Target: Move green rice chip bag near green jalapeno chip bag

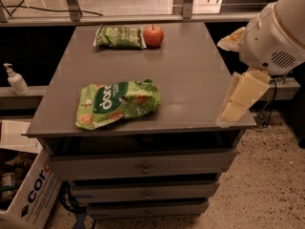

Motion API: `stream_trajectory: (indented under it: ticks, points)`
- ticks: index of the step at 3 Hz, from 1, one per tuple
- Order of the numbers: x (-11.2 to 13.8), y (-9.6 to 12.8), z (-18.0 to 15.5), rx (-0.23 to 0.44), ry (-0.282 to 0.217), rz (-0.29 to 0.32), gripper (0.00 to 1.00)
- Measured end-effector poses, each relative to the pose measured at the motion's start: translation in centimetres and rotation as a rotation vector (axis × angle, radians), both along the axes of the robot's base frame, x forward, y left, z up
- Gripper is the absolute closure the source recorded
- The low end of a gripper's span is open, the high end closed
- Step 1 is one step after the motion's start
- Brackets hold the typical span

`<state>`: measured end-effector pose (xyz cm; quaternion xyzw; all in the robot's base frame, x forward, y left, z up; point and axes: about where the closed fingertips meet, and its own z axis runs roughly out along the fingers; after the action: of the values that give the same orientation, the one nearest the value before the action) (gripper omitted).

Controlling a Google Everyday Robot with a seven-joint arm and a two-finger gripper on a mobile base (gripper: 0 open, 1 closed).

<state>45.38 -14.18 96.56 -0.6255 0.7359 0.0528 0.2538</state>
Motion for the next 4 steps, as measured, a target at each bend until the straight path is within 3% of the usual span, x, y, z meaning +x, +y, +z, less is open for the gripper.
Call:
stream_trajectory:
  ticks: [2,4]
  points:
    - [-1.8,7.0,-1.3,0.147,0.022,0.078,0.0]
    - [-1.6,7.5,-1.6,0.179,0.008,0.065,0.0]
